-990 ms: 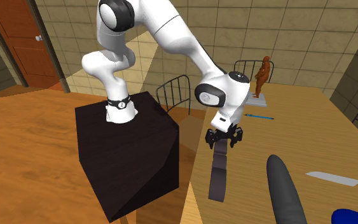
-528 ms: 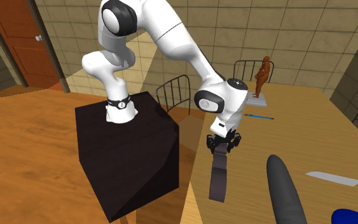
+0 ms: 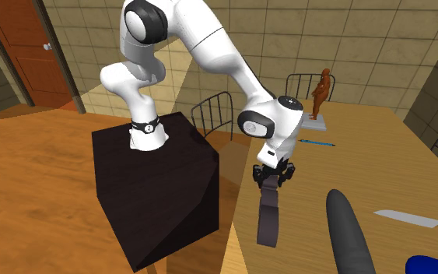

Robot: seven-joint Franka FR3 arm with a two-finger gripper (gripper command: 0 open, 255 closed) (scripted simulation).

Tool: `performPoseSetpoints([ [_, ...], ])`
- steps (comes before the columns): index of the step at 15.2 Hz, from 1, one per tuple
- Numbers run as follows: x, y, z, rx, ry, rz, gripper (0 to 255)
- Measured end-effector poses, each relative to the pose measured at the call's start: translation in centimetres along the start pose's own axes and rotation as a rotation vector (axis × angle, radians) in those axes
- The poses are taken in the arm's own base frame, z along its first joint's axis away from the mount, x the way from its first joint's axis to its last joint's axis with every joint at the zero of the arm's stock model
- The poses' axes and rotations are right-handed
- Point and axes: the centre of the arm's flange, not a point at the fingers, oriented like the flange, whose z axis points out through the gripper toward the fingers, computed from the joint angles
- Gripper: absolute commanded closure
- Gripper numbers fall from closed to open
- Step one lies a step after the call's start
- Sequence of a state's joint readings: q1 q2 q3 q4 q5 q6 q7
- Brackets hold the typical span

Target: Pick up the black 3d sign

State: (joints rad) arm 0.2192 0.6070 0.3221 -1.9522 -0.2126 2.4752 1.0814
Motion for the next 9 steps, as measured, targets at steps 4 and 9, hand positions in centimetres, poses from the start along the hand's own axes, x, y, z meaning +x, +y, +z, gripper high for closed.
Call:
performPoseSetpoints([
  [4, -0.2, 0.1, -0.9, -0.002, -0.002, 0.000, 255],
  [9, -0.2, 0.1, -3.5, -0.002, -0.002, -0.001, 255],
])
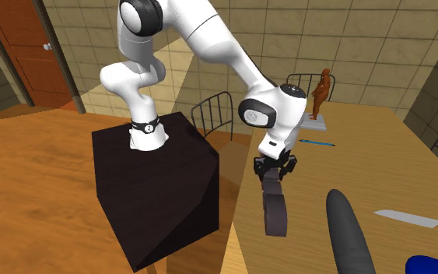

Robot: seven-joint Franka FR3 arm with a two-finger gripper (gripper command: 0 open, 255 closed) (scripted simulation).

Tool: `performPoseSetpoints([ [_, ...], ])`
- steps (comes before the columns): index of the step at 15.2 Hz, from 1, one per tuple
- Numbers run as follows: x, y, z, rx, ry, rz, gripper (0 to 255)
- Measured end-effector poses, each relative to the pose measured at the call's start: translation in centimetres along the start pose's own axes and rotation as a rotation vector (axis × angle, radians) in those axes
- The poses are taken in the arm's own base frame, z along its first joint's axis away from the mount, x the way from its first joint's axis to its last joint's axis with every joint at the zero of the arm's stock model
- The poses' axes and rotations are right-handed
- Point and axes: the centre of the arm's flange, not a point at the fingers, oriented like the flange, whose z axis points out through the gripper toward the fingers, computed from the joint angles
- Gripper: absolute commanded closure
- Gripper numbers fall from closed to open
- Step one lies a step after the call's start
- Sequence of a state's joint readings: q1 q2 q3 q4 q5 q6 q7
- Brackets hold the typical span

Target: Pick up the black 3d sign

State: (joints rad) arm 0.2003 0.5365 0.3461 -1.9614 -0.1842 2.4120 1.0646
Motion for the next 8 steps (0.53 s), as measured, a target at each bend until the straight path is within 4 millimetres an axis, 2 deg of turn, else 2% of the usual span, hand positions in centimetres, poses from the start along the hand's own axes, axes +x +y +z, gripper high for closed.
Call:
performPoseSetpoints([
  [8, -0.4, 0.0, -4.1, 0.000, 0.000, 0.000, 255],
])
